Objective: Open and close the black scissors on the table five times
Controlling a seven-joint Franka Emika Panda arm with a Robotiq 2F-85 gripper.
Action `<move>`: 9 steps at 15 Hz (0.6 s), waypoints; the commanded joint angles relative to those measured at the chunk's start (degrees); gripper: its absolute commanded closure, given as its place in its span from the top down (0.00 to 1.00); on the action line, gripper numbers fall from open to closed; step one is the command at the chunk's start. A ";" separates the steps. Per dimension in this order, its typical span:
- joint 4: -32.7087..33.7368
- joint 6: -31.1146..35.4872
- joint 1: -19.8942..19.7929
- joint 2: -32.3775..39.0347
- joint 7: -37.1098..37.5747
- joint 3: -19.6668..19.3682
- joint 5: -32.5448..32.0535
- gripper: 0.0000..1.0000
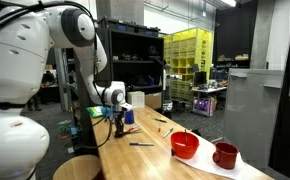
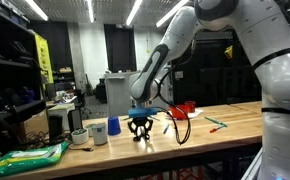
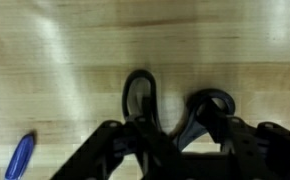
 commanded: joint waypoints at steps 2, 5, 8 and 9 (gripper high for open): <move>-1.53 -0.50 1.01 -2.02 -0.53 -0.40 0.53 0.16; -1.99 -0.36 1.48 -2.73 0.07 -0.63 -0.15 0.23; -2.89 0.10 2.20 -3.86 0.59 -0.72 -0.93 0.37; -3.28 0.23 2.49 -4.43 0.86 -0.76 -1.32 0.40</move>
